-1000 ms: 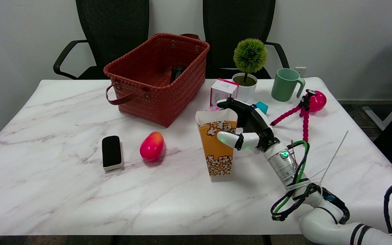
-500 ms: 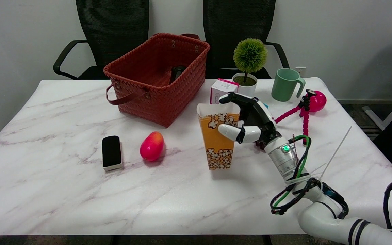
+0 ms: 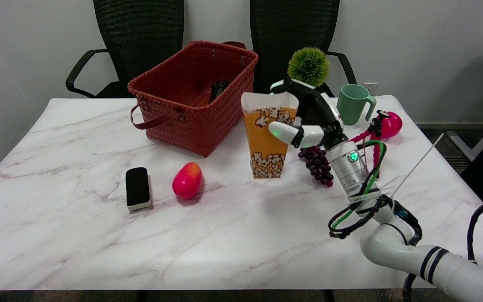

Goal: Pick up the popcorn box.

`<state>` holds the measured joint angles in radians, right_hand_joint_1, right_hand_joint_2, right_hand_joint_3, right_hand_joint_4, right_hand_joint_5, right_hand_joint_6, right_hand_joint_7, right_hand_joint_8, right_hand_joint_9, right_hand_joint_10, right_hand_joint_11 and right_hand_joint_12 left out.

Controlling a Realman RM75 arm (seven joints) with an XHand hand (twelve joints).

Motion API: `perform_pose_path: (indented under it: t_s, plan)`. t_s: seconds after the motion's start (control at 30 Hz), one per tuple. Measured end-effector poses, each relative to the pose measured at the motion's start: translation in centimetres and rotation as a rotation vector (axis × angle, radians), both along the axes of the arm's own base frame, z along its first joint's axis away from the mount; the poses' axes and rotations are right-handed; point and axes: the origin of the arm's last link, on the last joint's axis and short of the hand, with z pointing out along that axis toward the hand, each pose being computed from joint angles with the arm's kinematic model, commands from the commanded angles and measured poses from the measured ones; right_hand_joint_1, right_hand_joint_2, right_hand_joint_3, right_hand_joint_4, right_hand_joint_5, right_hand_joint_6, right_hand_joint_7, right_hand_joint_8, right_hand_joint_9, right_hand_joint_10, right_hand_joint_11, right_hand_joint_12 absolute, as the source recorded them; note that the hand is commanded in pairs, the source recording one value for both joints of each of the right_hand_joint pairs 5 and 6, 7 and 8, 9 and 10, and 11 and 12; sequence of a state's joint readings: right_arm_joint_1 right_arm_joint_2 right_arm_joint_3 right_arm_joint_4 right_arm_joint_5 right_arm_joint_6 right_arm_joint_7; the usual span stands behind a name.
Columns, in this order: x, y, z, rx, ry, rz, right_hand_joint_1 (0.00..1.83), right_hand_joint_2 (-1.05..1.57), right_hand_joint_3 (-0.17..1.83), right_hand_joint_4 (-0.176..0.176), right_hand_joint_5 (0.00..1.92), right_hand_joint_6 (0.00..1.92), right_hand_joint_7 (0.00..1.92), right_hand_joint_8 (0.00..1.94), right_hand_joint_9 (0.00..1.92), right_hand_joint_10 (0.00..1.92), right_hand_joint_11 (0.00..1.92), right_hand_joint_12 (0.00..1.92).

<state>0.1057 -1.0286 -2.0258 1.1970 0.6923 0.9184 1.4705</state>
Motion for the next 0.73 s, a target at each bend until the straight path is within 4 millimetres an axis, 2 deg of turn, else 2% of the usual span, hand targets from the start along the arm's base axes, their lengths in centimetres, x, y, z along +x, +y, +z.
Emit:
perform_pose_path:
  t_s: [0.4,0.73]
  plan:
    - [4.6,-2.6,0.5,-0.01,0.023,0.068,1.32,0.44,0.74,0.0,0.77,0.77,1.02,1.02,1.02,1.02,0.91,0.91]
    - [10.0,-6.2,1.2,-0.033,0.062,0.093,1.33,0.28,0.79,0.0,0.67,0.67,0.97,0.97,0.98,0.98,0.83,0.83]
